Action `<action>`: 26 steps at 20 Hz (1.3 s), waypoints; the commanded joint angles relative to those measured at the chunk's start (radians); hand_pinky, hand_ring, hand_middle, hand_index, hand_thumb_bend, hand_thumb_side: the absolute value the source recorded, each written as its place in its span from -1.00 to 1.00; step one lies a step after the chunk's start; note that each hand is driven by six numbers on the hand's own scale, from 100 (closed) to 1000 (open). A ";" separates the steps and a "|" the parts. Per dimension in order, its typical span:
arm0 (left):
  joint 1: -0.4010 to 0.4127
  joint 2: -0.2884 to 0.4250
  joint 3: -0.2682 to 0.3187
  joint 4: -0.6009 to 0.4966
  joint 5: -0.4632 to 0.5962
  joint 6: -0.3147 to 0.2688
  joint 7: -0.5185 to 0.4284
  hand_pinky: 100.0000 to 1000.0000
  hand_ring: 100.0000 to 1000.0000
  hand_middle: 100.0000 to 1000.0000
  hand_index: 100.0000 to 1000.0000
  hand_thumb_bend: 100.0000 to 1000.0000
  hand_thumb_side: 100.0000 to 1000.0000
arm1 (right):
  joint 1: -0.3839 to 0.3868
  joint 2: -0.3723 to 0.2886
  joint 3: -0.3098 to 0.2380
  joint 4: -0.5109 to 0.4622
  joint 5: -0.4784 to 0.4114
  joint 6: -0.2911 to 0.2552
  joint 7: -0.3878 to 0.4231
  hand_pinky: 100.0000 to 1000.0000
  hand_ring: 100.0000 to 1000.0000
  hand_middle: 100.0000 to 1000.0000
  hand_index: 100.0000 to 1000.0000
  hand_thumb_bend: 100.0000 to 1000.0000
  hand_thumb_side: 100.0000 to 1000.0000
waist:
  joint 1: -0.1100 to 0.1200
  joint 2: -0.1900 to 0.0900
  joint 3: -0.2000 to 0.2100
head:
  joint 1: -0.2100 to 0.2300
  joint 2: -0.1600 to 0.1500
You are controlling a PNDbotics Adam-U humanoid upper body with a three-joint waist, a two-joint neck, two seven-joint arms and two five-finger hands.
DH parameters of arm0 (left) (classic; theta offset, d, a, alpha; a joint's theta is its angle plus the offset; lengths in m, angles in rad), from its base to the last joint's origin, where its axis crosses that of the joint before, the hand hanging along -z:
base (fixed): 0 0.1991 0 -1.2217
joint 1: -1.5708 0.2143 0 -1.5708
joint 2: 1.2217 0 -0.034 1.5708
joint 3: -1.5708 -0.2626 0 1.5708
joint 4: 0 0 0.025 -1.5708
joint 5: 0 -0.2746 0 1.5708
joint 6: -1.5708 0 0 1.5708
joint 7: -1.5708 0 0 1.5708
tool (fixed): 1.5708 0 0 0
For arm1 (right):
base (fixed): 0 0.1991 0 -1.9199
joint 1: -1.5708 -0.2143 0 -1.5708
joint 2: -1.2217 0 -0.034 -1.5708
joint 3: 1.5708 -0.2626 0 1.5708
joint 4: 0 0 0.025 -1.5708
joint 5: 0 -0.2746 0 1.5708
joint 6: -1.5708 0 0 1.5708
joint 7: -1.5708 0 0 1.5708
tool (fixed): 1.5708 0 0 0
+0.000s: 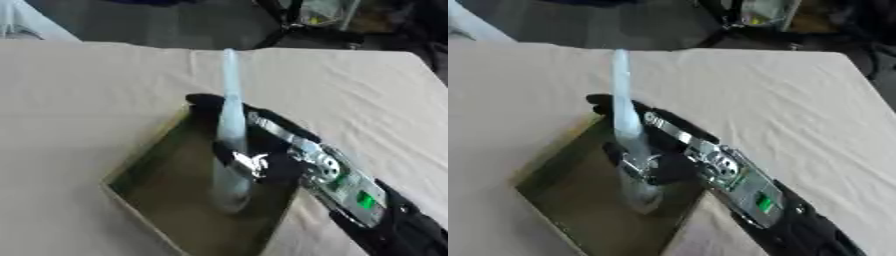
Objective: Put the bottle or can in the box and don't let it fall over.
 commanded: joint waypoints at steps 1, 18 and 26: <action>-0.003 0.036 0.000 -0.020 -0.002 0.002 -0.002 0.87 0.73 0.62 0.31 -0.88 0.34 | 0.000 -0.012 -0.015 -0.026 0.027 0.023 0.036 1.00 1.00 1.00 1.00 -1.00 -0.01 | 0.004 -0.027 -0.004 | 0.001 0.008; 0.020 0.051 0.002 -0.020 -0.012 0.004 -0.004 0.87 0.74 0.62 0.31 -0.88 0.35 | 0.090 -0.113 -0.131 -0.187 -0.031 0.080 0.106 1.00 1.00 1.00 1.00 -1.00 -0.01 | -0.002 -0.045 -0.029 | 0.009 0.024; 0.024 0.051 0.003 -0.020 -0.016 0.002 -0.008 0.87 0.75 0.63 0.31 -0.88 0.35 | 0.126 -0.130 -0.138 -0.187 -0.048 0.127 0.245 1.00 1.00 1.00 1.00 -1.00 0.58 | 0.000 -0.042 -0.029 | 0.003 0.023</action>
